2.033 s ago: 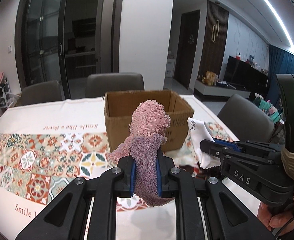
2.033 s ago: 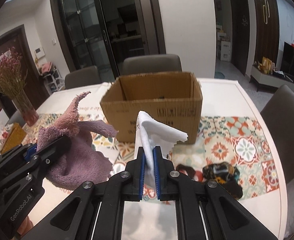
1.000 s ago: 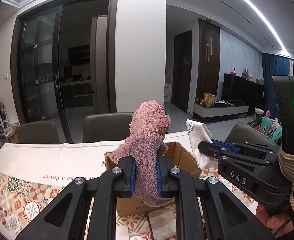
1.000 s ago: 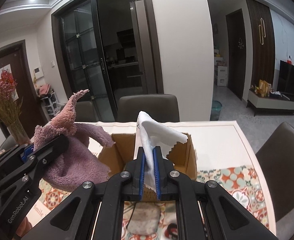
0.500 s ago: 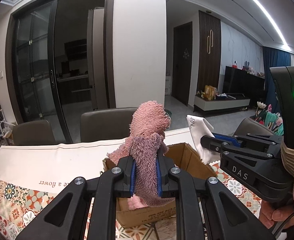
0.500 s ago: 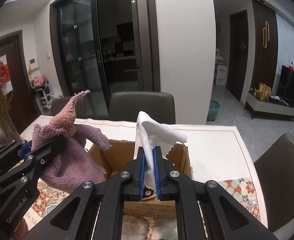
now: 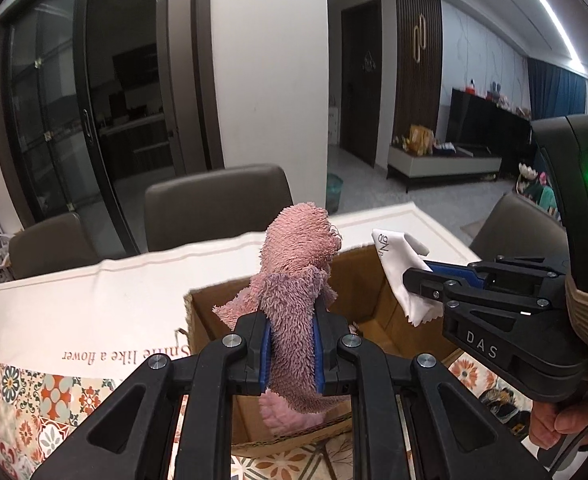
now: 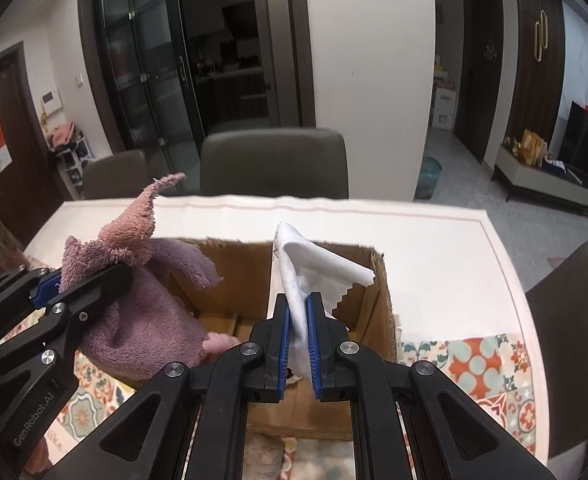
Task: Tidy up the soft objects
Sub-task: 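Open both tools to drop the towel and cloth into the box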
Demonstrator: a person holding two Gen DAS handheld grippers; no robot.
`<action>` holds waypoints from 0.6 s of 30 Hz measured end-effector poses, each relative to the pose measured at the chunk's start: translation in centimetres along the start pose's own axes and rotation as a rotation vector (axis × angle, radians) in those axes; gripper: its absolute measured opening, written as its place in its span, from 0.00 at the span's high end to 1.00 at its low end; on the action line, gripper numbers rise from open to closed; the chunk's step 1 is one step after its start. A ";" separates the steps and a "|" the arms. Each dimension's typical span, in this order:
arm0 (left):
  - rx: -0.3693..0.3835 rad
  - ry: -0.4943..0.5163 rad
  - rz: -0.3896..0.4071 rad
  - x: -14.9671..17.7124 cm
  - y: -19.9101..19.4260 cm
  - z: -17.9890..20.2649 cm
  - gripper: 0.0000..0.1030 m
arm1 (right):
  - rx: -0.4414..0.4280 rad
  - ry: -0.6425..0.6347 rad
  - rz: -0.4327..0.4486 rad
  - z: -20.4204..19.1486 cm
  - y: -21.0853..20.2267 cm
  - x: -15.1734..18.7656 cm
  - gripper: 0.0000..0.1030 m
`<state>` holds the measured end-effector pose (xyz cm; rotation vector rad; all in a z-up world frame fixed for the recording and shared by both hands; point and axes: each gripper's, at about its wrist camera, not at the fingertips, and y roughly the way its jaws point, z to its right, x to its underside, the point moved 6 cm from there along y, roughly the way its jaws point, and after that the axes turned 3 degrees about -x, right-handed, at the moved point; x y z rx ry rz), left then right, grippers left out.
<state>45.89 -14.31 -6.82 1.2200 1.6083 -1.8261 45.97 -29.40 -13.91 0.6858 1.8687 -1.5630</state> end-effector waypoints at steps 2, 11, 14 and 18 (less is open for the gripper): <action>0.003 0.009 -0.028 0.3 0.9 0.2 0.83 | 0.000 0.005 -0.026 0.2 0.8 0.4 0.90; 0.015 0.006 -0.125 2.4 3.1 0.7 0.66 | -0.025 0.010 -0.101 0.6 2.8 1.2 0.83; 0.023 0.003 -0.143 2.6 3.3 0.7 0.61 | -0.017 0.010 -0.099 0.6 2.6 1.0 0.66; 0.015 0.013 -0.133 2.8 2.8 0.4 0.54 | -0.008 0.017 -0.083 0.7 1.8 0.8 0.66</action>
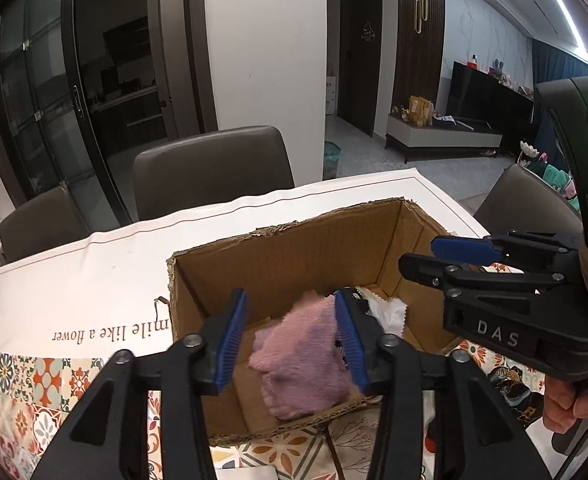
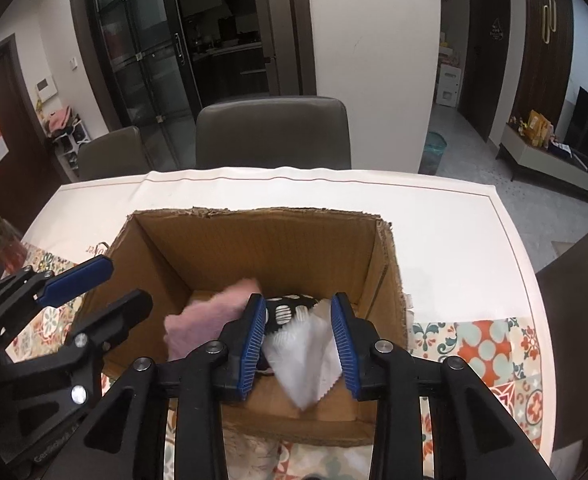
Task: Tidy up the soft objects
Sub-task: 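Open both tools to drop the towel and cloth into the box, then move both tools back to the white pad and floral pouch on the table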
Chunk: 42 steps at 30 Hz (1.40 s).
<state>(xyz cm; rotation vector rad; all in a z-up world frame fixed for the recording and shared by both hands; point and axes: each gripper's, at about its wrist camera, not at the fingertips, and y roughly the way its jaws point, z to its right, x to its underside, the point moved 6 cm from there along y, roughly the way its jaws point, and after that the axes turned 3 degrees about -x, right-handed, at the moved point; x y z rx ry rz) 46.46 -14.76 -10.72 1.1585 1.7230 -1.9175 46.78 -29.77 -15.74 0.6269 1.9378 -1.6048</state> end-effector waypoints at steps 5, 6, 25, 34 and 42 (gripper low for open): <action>-0.009 -0.001 0.020 0.1 -1.4 -0.4 0.53 | 0.008 0.018 0.043 0.0 -1.9 -0.3 0.59; -0.011 -0.003 0.022 0.0 -1.6 -0.5 0.53 | 0.010 0.018 0.053 -0.1 -2.3 -0.4 0.59; -0.131 -0.016 0.139 1.0 -9.5 -1.6 0.46 | 0.012 0.033 0.201 -3.0 -9.2 0.6 0.40; -0.181 -0.026 0.149 3.4 -11.5 -1.9 0.40 | 0.016 0.030 0.195 -4.2 -9.8 3.0 0.32; -0.217 -0.036 0.135 6.1 -12.8 -2.4 0.37 | 0.003 0.017 0.169 -5.2 -9.7 5.5 0.32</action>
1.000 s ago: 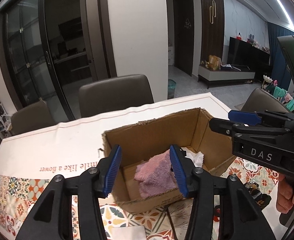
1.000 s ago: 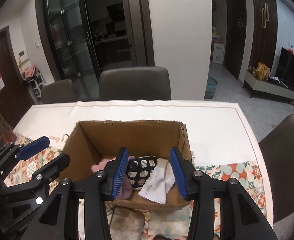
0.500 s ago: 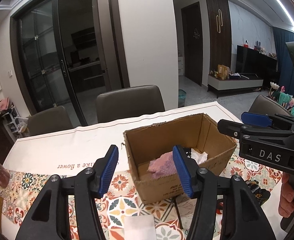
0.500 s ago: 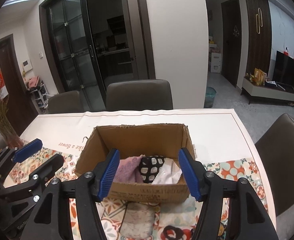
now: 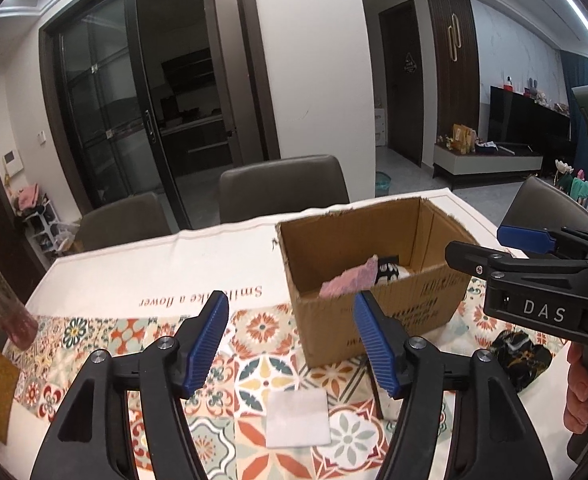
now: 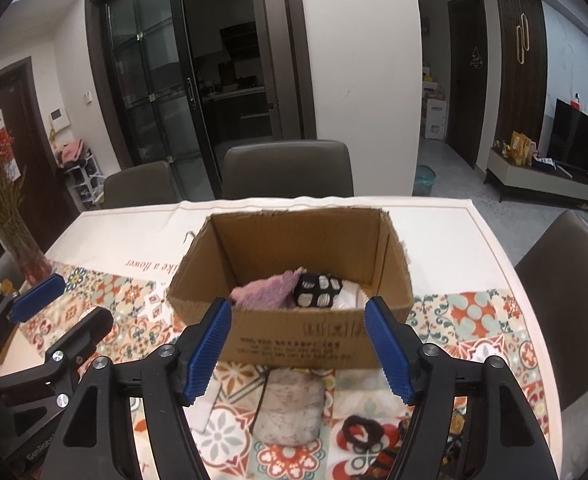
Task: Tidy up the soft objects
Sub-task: 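Move both tools back to the white pad and floral pouch on the table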
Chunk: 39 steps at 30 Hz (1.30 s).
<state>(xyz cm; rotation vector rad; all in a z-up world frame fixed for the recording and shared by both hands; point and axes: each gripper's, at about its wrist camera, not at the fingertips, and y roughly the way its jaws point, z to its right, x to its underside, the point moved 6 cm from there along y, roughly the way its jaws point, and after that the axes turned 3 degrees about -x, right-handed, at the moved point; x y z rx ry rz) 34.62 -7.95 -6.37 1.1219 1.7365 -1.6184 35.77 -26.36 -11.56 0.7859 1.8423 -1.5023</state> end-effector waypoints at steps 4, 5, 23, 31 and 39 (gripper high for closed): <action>0.000 -0.016 -0.021 1.4 -0.4 -0.3 0.36 | 0.006 0.010 -0.009 -0.4 -0.2 1.4 0.25; -0.002 -0.017 -0.027 1.8 -0.4 -0.3 0.36 | 0.007 0.012 -0.008 -0.4 -0.3 1.6 0.25; -0.008 -0.032 -0.095 8.2 0.1 -1.6 0.36 | 0.041 0.000 -0.101 -1.6 1.9 6.9 0.25; 0.024 -0.048 -0.129 10.3 1.2 -1.4 0.36 | 0.038 0.018 -0.160 -1.5 3.8 8.8 0.25; 0.049 -0.042 -0.172 12.4 3.2 -1.0 0.36 | 0.045 0.018 -0.220 -1.3 6.0 10.8 0.25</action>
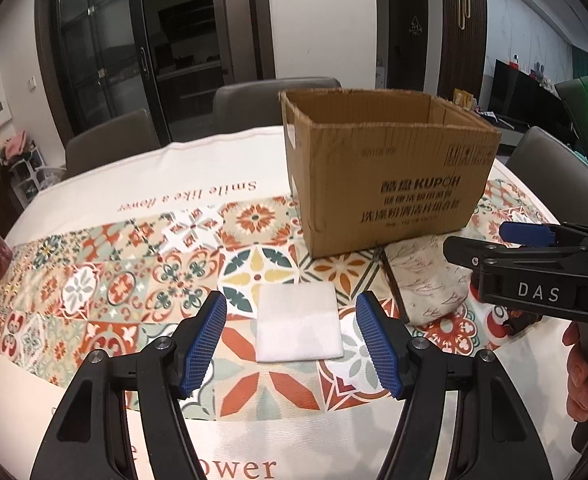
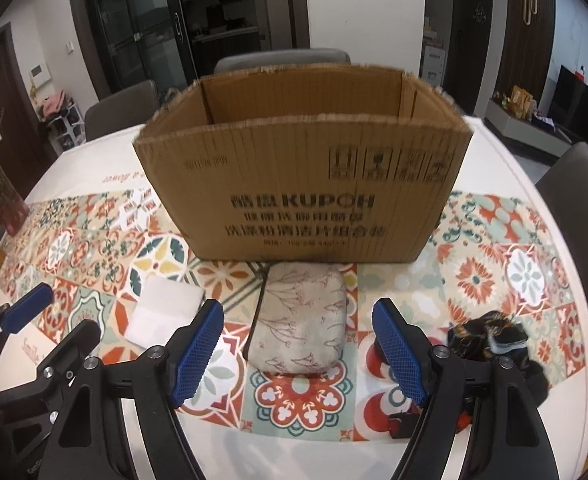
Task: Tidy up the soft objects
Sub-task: 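Move both tools back to the white pad and floral pouch on the table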
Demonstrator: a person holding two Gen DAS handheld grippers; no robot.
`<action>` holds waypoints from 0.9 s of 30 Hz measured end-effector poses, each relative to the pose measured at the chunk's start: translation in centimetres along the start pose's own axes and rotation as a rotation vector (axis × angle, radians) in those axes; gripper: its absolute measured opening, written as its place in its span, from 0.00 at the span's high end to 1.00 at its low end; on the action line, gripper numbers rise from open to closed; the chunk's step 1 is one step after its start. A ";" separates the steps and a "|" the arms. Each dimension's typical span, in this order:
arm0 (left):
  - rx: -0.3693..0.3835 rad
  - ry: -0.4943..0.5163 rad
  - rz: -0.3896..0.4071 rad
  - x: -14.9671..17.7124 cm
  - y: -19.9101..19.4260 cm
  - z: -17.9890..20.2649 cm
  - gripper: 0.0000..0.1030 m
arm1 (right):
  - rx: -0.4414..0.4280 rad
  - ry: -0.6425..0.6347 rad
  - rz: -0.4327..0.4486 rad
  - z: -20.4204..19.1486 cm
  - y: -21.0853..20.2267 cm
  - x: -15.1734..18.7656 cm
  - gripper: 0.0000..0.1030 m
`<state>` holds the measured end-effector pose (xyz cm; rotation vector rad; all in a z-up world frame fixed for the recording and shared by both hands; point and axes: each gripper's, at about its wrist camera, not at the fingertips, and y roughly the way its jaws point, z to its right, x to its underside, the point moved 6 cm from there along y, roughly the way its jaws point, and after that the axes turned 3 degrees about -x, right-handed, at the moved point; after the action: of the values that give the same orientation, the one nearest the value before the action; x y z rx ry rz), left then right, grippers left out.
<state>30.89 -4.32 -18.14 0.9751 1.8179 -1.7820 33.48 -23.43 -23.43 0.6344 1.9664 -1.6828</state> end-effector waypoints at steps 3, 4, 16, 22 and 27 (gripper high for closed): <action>0.011 -0.002 -0.017 0.7 1.0 0.0 0.36 | 0.001 0.006 -0.019 0.2 0.9 0.6 0.25; 0.013 -0.001 -0.023 0.8 1.4 0.1 0.35 | 0.002 0.007 -0.028 0.3 1.2 0.7 0.25; 0.034 0.013 -0.088 2.3 5.1 0.3 0.23 | 0.013 0.046 -0.105 1.1 4.5 2.0 0.25; 0.037 0.008 -0.121 2.6 7.0 0.5 0.23 | 0.026 0.052 -0.131 1.4 5.8 2.2 0.25; 0.036 -0.005 -0.157 3.2 8.7 0.5 0.23 | 0.026 0.069 -0.148 1.7 6.9 2.5 0.25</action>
<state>34.90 -4.75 -26.48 0.8615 1.9117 -1.9135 35.87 -24.03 -30.51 0.5758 2.0880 -1.7983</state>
